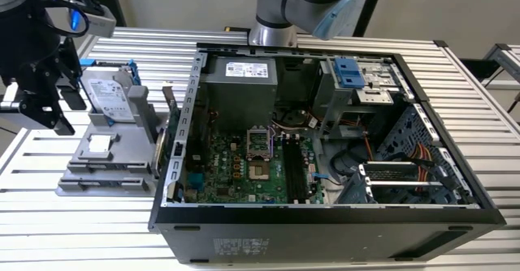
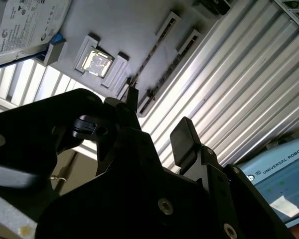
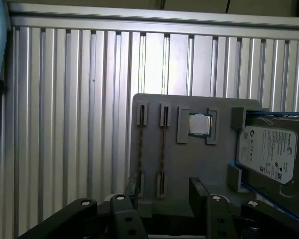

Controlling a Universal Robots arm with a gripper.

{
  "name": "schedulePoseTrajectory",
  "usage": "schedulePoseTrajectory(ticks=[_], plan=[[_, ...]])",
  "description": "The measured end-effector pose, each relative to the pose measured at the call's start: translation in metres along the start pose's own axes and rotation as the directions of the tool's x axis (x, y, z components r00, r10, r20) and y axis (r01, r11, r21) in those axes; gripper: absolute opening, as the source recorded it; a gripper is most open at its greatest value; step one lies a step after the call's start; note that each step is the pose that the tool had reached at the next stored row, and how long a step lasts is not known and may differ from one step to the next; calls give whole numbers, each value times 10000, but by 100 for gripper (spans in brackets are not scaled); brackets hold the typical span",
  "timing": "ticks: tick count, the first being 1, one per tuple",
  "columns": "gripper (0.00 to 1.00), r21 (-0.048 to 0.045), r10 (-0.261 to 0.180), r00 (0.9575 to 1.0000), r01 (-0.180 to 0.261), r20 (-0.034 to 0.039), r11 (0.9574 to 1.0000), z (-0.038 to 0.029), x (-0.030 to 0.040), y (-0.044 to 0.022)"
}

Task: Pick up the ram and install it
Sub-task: 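Pick up the ram and move it above insertion slot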

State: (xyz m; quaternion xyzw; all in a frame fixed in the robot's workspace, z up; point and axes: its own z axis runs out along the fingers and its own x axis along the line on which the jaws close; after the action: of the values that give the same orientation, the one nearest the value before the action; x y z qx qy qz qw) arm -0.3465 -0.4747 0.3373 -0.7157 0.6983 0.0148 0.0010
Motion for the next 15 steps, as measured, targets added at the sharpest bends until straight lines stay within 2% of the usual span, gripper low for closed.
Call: schedulePoseTrajectory(ticks=[15], plan=[[100, -2, -1, 10000, 1, 0, 10000, 61, 26, -1]])
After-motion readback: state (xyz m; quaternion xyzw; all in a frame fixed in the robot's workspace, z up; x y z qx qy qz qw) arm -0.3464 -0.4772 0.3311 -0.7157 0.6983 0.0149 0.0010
